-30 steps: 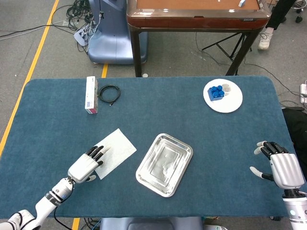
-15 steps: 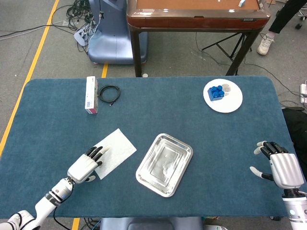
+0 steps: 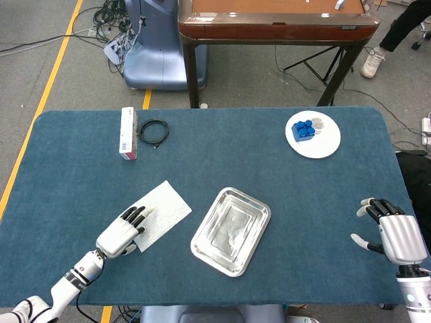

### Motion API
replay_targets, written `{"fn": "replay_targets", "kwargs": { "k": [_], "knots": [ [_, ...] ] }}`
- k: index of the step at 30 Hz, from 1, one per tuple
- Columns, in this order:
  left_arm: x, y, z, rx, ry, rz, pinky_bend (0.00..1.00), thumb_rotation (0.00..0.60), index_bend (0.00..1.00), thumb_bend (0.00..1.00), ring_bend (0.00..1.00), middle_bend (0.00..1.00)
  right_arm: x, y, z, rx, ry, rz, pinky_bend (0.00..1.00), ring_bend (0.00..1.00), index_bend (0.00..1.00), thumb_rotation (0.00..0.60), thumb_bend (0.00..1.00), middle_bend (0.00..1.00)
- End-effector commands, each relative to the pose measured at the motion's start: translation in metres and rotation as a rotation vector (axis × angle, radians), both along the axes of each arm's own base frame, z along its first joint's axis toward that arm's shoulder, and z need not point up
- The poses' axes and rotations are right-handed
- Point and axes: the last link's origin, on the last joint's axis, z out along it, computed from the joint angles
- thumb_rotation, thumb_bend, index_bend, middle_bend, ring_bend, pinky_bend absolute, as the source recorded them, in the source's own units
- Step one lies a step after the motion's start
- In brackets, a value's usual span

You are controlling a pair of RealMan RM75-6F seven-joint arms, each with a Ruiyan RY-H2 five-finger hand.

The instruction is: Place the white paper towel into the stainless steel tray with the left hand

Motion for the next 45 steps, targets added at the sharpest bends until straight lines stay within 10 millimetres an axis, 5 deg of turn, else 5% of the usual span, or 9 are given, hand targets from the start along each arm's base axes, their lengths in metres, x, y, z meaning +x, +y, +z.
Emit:
{"fn": "replay_targets", "kwargs": {
  "k": [1,45],
  "knots": [
    [0.0000,-0.0002,-0.0004,-0.001,0.004,0.000,0.09,0.600,0.50,0.22,0.00,0.00,0.0001,0.0000,0.0001,0.000,0.000,0.000,0.43,0.27,0.45,0.600,0.09,0.34],
    [0.0028,-0.0032,-0.0076,-0.026,-0.044,0.047,0.09,0.600,0.59,0.39,0.00,0.00,-0.0003,-0.0006,0.0009,-0.002,-0.003,-0.001,0.43,0.27,0.45,0.600,0.09,0.34]
  ]
}}
